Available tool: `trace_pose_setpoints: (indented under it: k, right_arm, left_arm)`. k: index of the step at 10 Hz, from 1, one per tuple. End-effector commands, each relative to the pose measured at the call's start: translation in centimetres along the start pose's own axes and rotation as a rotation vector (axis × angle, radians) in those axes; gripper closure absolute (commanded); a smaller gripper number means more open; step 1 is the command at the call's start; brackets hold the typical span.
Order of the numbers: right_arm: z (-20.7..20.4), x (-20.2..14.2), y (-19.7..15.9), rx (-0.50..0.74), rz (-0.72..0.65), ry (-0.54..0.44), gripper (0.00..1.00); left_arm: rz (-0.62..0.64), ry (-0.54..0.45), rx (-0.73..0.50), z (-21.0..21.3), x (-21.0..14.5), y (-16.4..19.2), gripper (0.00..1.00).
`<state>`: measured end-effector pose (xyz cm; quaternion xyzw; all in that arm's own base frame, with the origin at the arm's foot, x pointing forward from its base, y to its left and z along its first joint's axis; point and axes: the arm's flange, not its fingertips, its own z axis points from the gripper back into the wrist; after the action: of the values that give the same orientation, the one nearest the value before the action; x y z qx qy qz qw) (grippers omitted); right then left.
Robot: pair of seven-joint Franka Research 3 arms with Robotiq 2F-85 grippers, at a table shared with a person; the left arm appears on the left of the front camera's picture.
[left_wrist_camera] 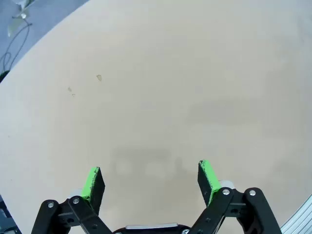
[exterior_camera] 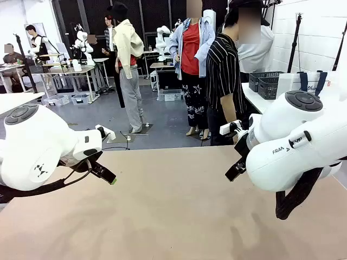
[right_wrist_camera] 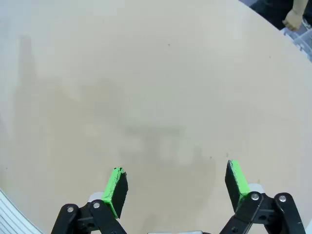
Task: Transfer purchased items from the store into the shopping bag.
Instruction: Open the Reusable shopping bag in the center of the table.
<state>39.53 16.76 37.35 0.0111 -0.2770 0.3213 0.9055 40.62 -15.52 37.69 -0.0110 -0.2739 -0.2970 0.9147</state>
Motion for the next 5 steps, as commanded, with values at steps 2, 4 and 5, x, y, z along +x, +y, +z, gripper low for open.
trace_pose_setpoints:
  k: [2,4,5]
  right_arm:
    - [0.00,0.00,0.00,0.000,0.000,0.000,0.00]
    - [0.00,0.00,0.00,0.000,0.000,0.000,0.00]
    - [0.00,0.00,0.00,0.000,0.000,0.000,0.00]
  left_arm:
    - [-0.001,-0.006,0.001,0.15,0.21,0.01,0.00]
    - [-0.001,-0.006,0.001,0.15,0.21,0.01,0.00]
    - [-0.001,-0.006,0.001,0.15,0.21,0.01,0.00]
